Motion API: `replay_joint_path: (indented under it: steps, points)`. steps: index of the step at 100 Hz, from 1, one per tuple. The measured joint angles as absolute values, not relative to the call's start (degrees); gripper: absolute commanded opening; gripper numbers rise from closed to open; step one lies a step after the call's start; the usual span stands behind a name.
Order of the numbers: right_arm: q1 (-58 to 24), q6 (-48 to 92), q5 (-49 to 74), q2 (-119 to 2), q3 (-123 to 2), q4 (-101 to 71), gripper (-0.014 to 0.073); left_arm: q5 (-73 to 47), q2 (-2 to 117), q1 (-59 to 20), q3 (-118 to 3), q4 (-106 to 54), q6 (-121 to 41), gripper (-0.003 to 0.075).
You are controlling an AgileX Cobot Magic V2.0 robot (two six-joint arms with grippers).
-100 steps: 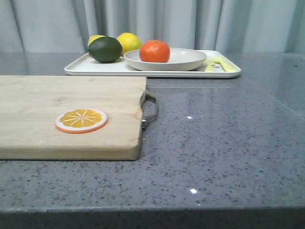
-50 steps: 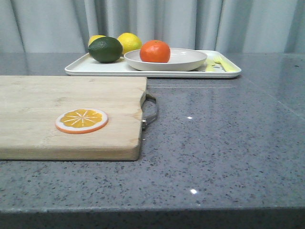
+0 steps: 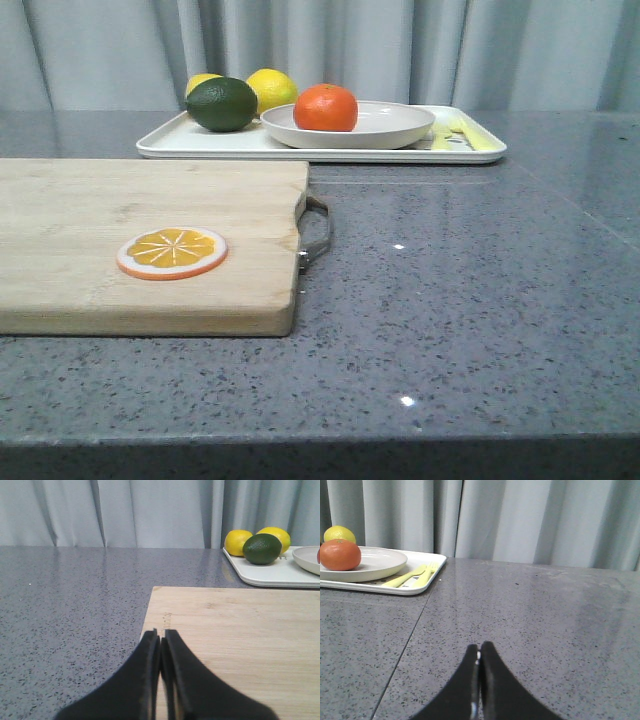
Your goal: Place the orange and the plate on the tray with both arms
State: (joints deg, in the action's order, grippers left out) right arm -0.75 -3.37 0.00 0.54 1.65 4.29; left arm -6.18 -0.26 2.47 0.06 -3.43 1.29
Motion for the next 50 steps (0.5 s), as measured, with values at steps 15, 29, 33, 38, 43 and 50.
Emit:
replay_joint_path:
  steps: [15, 29, 33, 38, 43, 50]
  points:
    - [-0.7, -3.7, 0.0, 0.5, 1.6, 4.4, -0.0066, -6.2, -0.3, 2.5, 0.1, -3.4, 1.3, -0.0020]
    - [-0.7, -3.7, 0.0, 0.5, 1.6, 4.4, -0.0066, -6.2, -0.3, 2.5, 0.1, -3.4, 1.4, -0.0020]
    - [-0.7, -3.7, 0.0, 0.5, 1.6, 4.4, -0.0066, -6.2, -0.3, 2.5, 0.1, -3.4, 1.4, -0.0020]
    - [-0.7, -3.7, 0.0, 0.5, 1.6, 4.4, -0.0066, -6.2, -0.3, 2.5, 0.1, -3.4, 1.4, -0.0020]
    - [-0.7, -3.7, 0.0, 0.5, 1.6, 4.4, -0.0066, -6.2, -0.3, 2.5, 0.1, -3.4, 1.4, -0.0020]
    - [-0.7, -3.7, 0.0, 0.5, 1.6, 4.4, -0.0066, -6.2, -0.3, 2.5, 0.1, -3.4, 1.4, -0.0020]
